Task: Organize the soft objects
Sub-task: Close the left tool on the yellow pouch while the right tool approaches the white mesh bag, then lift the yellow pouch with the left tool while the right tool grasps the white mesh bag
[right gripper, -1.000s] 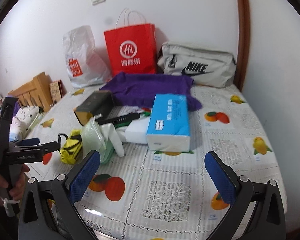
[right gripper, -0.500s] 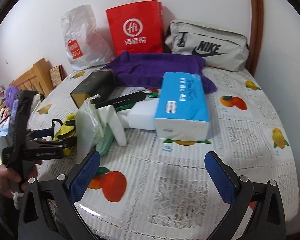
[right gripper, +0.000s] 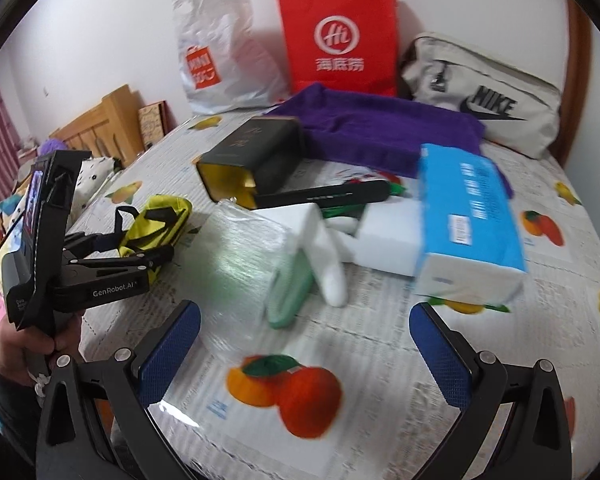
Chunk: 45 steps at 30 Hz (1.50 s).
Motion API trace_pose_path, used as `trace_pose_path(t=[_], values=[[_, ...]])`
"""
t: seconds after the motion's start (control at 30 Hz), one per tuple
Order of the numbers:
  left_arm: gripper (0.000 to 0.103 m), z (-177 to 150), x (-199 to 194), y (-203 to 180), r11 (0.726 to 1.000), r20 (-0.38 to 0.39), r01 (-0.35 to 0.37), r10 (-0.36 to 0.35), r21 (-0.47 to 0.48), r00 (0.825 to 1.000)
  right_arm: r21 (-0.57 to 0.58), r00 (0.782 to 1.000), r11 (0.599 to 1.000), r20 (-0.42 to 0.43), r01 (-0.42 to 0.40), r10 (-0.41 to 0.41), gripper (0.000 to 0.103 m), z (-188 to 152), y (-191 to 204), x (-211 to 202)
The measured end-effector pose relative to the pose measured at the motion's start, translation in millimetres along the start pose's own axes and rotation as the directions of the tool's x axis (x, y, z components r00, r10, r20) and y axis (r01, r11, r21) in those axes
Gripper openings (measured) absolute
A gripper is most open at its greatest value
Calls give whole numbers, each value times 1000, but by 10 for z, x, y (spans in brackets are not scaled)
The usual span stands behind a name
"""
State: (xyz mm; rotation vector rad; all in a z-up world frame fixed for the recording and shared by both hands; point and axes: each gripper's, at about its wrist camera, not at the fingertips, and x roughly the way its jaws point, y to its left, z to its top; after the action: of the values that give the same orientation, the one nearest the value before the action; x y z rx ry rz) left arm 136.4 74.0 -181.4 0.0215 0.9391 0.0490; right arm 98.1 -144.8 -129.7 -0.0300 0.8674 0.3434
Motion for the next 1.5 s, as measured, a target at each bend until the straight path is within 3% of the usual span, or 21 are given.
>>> trace_pose_path(t=[0.27,0.33,0.37,0.4,0.5,0.6,0.8,0.9,1.07,1.23,1.27,1.33,1.37,1.4,1.5], values=[[71,-20,64,172,996,-2,72,-73,-52,997,-31,1000,999,0,-12,12,95,96,221,354],[71,-25,67,178,996,2,79,-79,-51,997,-19,1000,1000,6,-14,14,75,117,217,429],[71,-24,68,171,996,2,78,-78,-49,997,-18,999,999,-1,-32,32,50,127,216,463],[72,-24,70,167,996,2,78,-78,-45,997,-14,998,998,-17,-58,58,33,141,206,498],[73,-21,78,159,996,3,76,-76,-41,997,-12,996,996,-1,-89,89,18,154,187,466],[73,-26,81,146,997,5,68,-68,-33,998,-35,997,997,23,-73,73,15,163,195,348],[73,-33,81,137,998,1,57,-57,-28,998,-29,999,999,37,-36,37,14,74,-10,-6],[73,-39,81,127,998,-2,48,-48,-28,999,5,999,999,33,35,-35,14,-27,-222,-88],[74,-43,81,101,999,-9,30,-30,-28,1000,103,995,989,-12,103,-103,14,-224,-645,-88],[74,-52,73,79,999,-17,17,-17,-27,1000,125,987,981,-76,147,-138,15,-406,-860,-57],[74,-55,72,74,1000,-17,14,-14,-26,1000,140,987,979,-83,149,-138,19,-437,-903,-59],[75,-56,76,67,1000,-20,8,-9,-25,1000,180,989,976,-106,120,-102,52,-501,-969,-54],[75,-56,77,65,1000,-21,8,-9,-26,1000,198,991,975,-104,104,-85,78,-530,-979,-59],[75,-56,79,65,1000,-22,9,-10,-28,1000,204,993,974,-92,96,-78,88,-557,-970,-72],[75,-58,80,64,1000,-23,10,-10,-29,1000,173,992,979,-83,108,-95,88,-585,-871,-39]])
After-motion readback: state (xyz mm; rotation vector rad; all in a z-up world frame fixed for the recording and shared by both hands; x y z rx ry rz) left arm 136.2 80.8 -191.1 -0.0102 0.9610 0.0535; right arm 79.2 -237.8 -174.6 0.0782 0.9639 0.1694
